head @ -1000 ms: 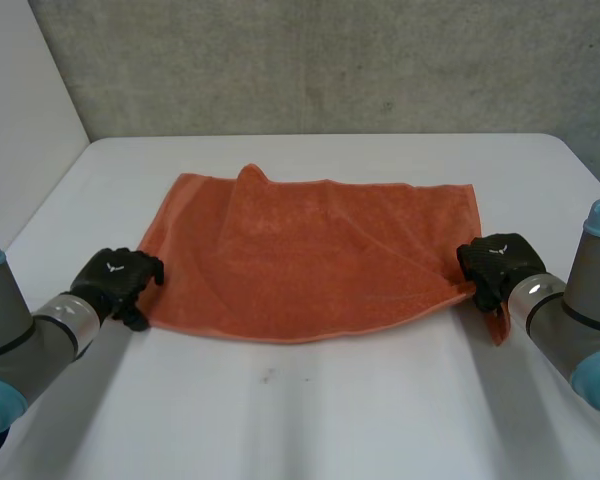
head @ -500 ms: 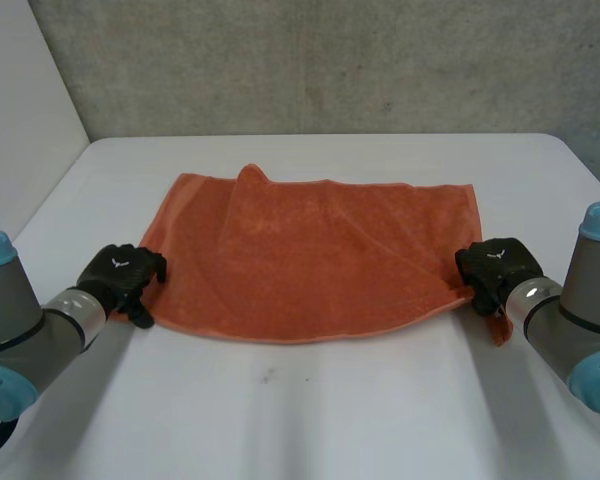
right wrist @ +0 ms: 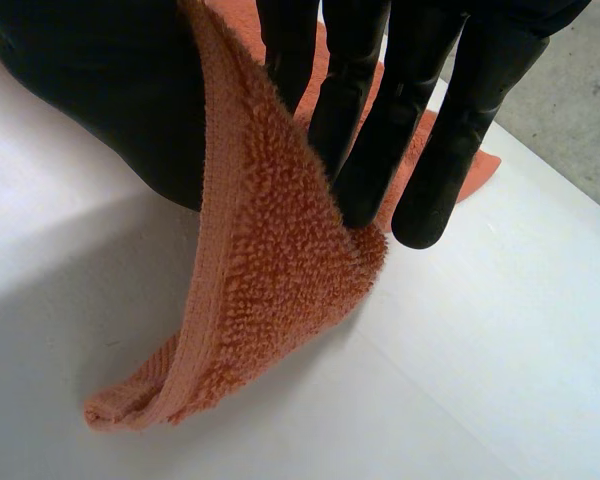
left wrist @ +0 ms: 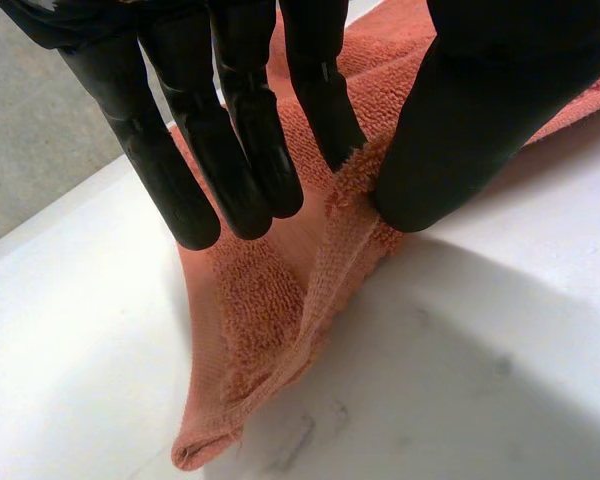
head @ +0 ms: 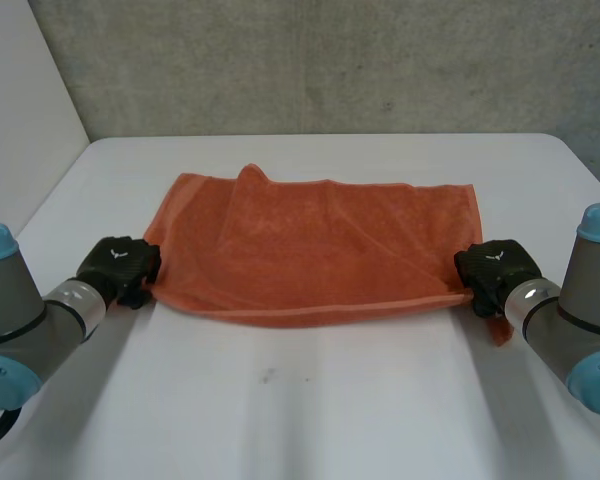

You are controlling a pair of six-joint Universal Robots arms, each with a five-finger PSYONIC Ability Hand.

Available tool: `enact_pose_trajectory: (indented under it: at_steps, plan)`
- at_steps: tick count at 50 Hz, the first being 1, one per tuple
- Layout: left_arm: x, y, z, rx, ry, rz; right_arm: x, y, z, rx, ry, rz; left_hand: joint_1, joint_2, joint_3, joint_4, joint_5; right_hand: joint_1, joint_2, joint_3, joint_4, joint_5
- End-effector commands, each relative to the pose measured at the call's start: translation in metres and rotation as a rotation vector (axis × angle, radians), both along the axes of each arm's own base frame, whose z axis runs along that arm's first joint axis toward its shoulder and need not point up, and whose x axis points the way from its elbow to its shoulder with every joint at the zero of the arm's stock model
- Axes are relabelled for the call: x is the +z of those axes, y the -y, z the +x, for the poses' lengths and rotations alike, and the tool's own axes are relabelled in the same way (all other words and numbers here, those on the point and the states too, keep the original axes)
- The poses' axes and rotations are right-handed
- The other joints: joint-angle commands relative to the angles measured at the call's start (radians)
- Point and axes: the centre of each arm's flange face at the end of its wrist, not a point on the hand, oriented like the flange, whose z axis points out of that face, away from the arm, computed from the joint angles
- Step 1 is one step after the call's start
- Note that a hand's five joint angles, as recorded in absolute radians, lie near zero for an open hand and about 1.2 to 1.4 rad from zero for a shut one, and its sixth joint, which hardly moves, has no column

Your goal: Fold the laundry

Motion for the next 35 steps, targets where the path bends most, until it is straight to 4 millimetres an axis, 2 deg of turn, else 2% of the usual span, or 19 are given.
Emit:
enact_pose_trajectory:
  at_steps: [1,6,7,8,10,14,18,19,20,25,29,30,31,34,35]
  plan:
    - [0.000,0.002,0.000,-0.001,-0.001,-0.016,0.000,0.000,0.000,0.001,-0.001,0.000,0.201,0.182,0.186,0.183,0.202,0.400,0.214,0.209,0.201,0.224]
    - [-0.002,0.001,-0.001,-0.003,0.002,-0.010,0.000,0.000,0.000,0.001,-0.003,0.001,0.146,0.126,0.131,0.128,0.147,0.400,0.214,0.209,0.201,0.224]
    - [-0.003,0.001,-0.001,-0.004,0.005,-0.010,0.000,0.000,0.000,0.002,-0.004,0.001,0.090,0.071,0.075,0.072,0.091,0.400,0.214,0.209,0.201,0.224]
    - [-0.003,0.000,-0.001,-0.007,0.010,-0.009,-0.001,0.000,0.000,0.002,-0.005,0.002,-0.119,-0.139,-0.135,-0.137,-0.119,0.400,0.214,0.209,0.201,0.224]
    - [-0.004,-0.001,0.000,-0.005,0.014,-0.006,-0.001,-0.001,0.000,0.003,-0.005,0.002,-0.277,-0.296,-0.292,-0.295,-0.276,0.400,0.214,0.209,0.201,0.224]
    - [-0.005,-0.001,0.000,-0.006,0.014,-0.004,0.000,0.000,0.000,0.002,-0.004,0.001,-0.277,-0.297,-0.292,-0.295,-0.276,0.400,0.214,0.209,0.201,0.224]
    - [-0.005,-0.001,0.000,-0.006,0.013,-0.005,0.000,0.000,-0.001,-0.002,-0.004,0.001,-0.157,-0.177,-0.173,-0.175,-0.156,0.400,0.214,0.209,0.201,0.224]
    - [-0.003,0.000,0.000,-0.004,0.012,-0.016,0.000,0.000,-0.001,-0.002,-0.002,0.002,0.192,0.172,0.177,0.174,0.193,0.400,0.214,0.209,0.201,0.224]
    - [-0.001,0.001,0.000,-0.004,0.012,-0.025,0.000,0.001,-0.001,-0.005,-0.003,0.002,0.347,0.327,0.331,0.329,0.347,0.400,0.214,0.209,0.201,0.224]
    - [0.010,0.001,-0.001,-0.003,0.005,-0.079,0.005,0.002,-0.002,-0.014,-0.002,-0.015,0.354,0.334,0.338,0.336,0.355,0.400,0.214,0.209,0.201,0.224]
    - [0.028,-0.006,0.001,0.011,0.005,-0.122,0.023,0.002,-0.003,-0.020,0.003,-0.061,0.354,0.334,0.338,0.336,0.355,0.400,0.214,0.209,0.201,0.224]
    - [0.034,-0.010,0.002,0.016,0.007,-0.133,0.037,0.000,-0.004,-0.022,0.010,-0.091,0.354,0.334,0.338,0.336,0.355,0.400,0.214,0.209,0.201,0.224]
    - [0.034,-0.010,0.002,0.016,0.007,-0.133,0.037,0.000,-0.004,-0.022,0.010,-0.091,0.354,0.334,0.338,0.336,0.355,0.400,0.214,0.209,0.201,0.224]
    - [0.045,-0.019,0.004,0.031,0.011,-0.153,0.071,-0.006,-0.006,-0.018,0.018,-0.160,0.354,0.334,0.338,0.336,0.355,0.400,0.214,0.209,0.201,0.224]
    - [0.061,-0.025,0.005,0.042,0.013,-0.194,0.077,-0.008,-0.006,-0.017,0.019,-0.168,0.354,0.334,0.338,0.336,0.355,0.400,0.214,0.209,0.201,0.224]
